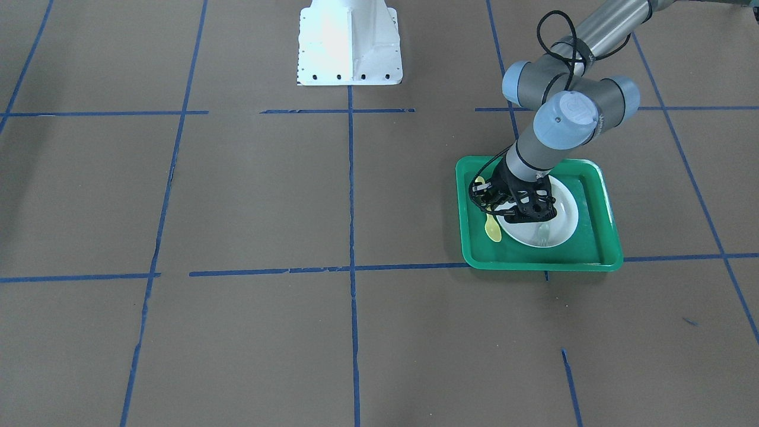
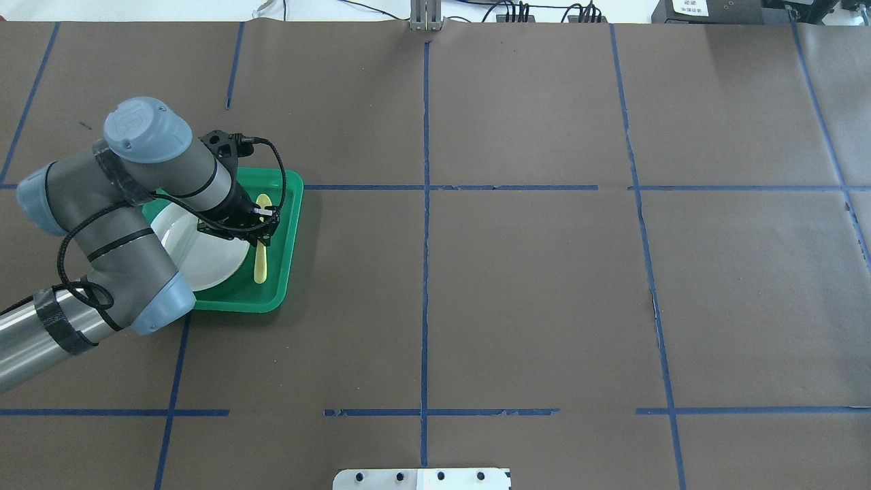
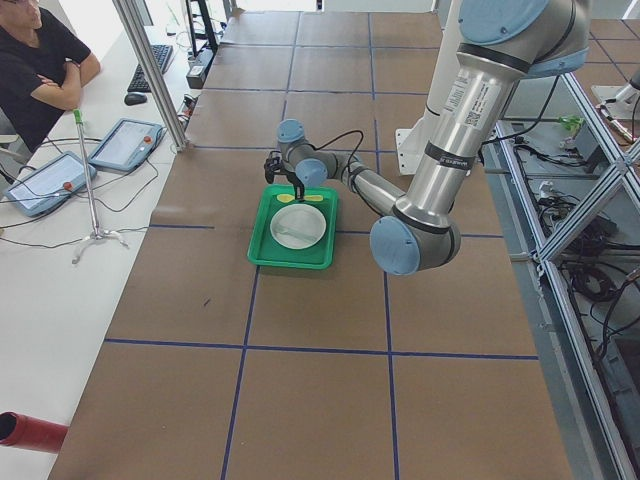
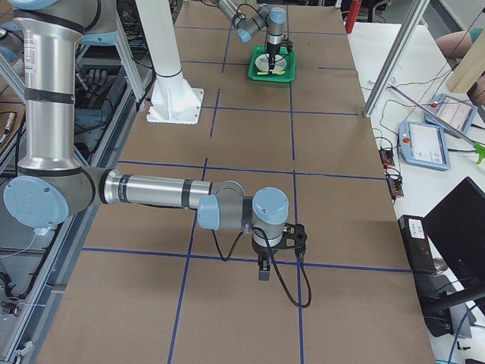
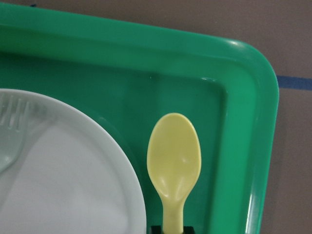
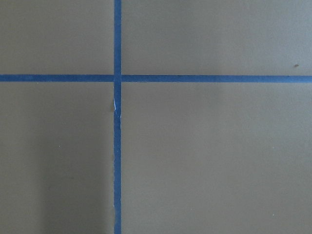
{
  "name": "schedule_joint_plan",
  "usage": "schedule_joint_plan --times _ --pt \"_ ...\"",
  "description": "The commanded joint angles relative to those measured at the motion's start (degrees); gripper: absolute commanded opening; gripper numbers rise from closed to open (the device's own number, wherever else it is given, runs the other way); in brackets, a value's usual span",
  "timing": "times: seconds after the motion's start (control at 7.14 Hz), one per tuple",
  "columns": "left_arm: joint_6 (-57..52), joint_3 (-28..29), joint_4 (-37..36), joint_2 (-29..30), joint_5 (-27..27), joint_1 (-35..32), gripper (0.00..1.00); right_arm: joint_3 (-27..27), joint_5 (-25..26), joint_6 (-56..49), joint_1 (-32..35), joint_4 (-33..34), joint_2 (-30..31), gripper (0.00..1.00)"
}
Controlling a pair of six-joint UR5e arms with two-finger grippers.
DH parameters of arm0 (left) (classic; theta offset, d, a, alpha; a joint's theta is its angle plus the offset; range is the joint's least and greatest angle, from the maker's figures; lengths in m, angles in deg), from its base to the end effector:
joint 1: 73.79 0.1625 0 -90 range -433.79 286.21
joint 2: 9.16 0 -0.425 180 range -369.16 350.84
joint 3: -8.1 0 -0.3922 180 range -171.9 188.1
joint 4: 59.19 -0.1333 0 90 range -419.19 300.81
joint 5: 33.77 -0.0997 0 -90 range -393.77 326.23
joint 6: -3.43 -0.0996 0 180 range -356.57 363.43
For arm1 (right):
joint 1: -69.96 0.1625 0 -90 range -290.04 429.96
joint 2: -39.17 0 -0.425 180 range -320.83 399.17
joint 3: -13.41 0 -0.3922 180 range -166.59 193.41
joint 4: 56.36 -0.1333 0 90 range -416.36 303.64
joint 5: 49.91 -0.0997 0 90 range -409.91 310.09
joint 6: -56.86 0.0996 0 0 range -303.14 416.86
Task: Place spoon
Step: 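Carry the yellow spoon off the plate toward the tray's far corner, then lower the yellow spoon onto the tray beside the plate and release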
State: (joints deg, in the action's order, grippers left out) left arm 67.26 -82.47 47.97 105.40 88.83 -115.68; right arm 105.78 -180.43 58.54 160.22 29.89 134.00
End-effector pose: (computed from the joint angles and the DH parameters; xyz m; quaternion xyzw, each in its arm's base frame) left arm 0.4396 -0.5013 0.3775 -0.0232 0.4334 -0.0221 0.9006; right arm 0.0707 -0.4571 0.6763 0.0063 -0.3464 0.0120 0.9380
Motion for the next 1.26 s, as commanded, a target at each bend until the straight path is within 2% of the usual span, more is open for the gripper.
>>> schedule_joint_plan --times 0.0,0.14,0.28,0.56,0.84,1.12 --pt "-0.10 0.40 0.07 0.22 0.00 0.22 0.00 0.00 0.00 0.00 0.00 -0.02 -0.08 1.00" --pt "-0.10 0.49 0.07 0.22 0.00 0.22 0.06 0.00 0.00 0.00 0.00 -0.03 0.00 1.00" --pt "-0.10 0.49 0.07 0.22 0.00 0.22 0.22 0.00 0.00 0.00 0.00 -0.03 0.00 1.00" --pt "-1.58 0.49 0.16 0.22 0.00 0.22 0.39 0.00 0.00 0.00 0.00 0.06 0.00 1.00" --pt "-1.77 0.14 0.07 0.22 0.00 0.22 0.41 0.00 0.00 0.00 0.00 -0.02 0.00 1.00" --pt "-1.77 -5.28 -0.63 -0.04 0.00 -3.79 0.40 0.00 0.00 0.00 0.00 0.06 0.00 1.00"
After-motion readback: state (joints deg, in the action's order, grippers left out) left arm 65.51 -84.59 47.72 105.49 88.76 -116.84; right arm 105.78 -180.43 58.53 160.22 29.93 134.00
